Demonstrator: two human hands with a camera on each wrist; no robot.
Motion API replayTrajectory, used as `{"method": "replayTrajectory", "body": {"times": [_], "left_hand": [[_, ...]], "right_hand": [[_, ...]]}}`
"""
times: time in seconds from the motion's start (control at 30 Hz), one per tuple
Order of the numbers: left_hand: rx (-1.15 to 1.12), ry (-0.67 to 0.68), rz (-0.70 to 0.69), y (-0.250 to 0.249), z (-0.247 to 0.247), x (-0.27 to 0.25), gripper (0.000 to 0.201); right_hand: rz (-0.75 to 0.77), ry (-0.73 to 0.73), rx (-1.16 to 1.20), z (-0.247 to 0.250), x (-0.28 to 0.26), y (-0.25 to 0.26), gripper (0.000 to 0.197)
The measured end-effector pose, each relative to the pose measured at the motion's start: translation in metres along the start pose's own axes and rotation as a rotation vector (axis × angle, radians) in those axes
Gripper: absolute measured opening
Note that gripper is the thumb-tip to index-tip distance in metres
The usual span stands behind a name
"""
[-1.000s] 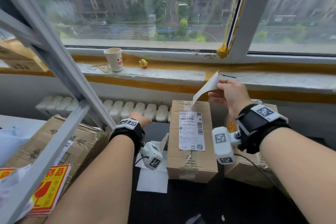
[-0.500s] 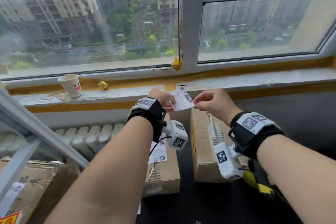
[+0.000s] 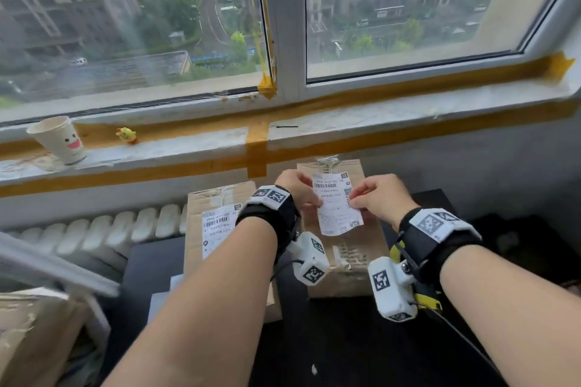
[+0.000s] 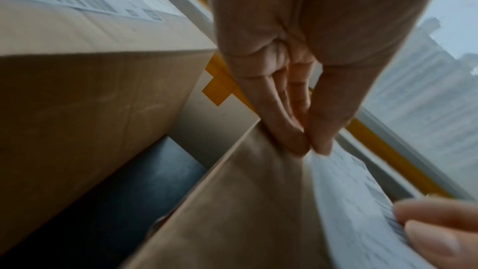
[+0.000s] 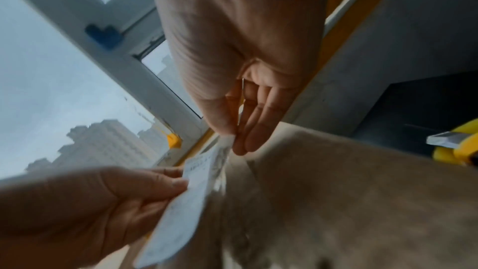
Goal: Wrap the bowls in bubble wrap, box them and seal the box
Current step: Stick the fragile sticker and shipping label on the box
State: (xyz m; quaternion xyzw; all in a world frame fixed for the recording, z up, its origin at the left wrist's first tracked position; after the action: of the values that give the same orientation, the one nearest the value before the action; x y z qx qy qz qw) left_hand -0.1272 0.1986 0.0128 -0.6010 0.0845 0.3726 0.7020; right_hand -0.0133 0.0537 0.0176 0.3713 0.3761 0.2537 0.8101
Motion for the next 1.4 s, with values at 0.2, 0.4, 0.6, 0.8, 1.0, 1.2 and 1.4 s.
{"method": "replayTrajectory", "body": {"times": [0.2, 0.4, 0.6, 0.8, 1.0, 1.2, 1.4], "left_hand": [[0.377, -0.138, -0.031, -0.010, -0.003, 0.004, 0.039], [0.535, -0.167, -0.063, -0.012, -0.006, 0.002, 0.044], [0.663, -0.067, -0.102, -0.004, -0.008, 0.002, 0.056], [0.920, 0.073, -0.022, -0.006, -0.014, 0.003, 0.099], [1.057, -0.077, -0.130, -0.039, -0.001, 0.025, 0.091], [1.074, 0.024, -0.148, -0.051, -0.004, 0.062, 0.061], [0.980, 0.107, -0.092, -0.049, -0.007, 0.081, 0.032]], "right_hand": [[0.044, -0.055, -0.125, -0.001, 0.003, 0.000, 0.019], [0.033, -0.040, -0.378, -0.001, 0.006, 0.005, 0.017], [0.032, 0.104, -0.476, -0.007, 0.006, -0.003, 0.048], [0.010, 0.170, -0.655, -0.010, 0.012, 0.004, 0.076], [0.144, 0.084, -0.754, -0.008, 0.035, 0.035, 0.066], [0.152, 0.180, -0.817, -0.010, 0.061, 0.045, 0.075], [0.095, 0.221, -0.677, -0.009, 0.069, 0.034, 0.097]]}}
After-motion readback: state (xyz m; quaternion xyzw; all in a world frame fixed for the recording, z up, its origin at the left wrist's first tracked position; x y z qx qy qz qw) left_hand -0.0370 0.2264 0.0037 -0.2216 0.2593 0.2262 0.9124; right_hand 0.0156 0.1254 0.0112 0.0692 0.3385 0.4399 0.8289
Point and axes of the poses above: each hand's wrist, its own x-axis towards the middle knuckle, its own z-axis out of the back of the hand, y = z × x, the point moved 7 cm from there along x, towards the middle knuckle, and after that the axes turned 13 degrees about y, right-handed, at the moved point
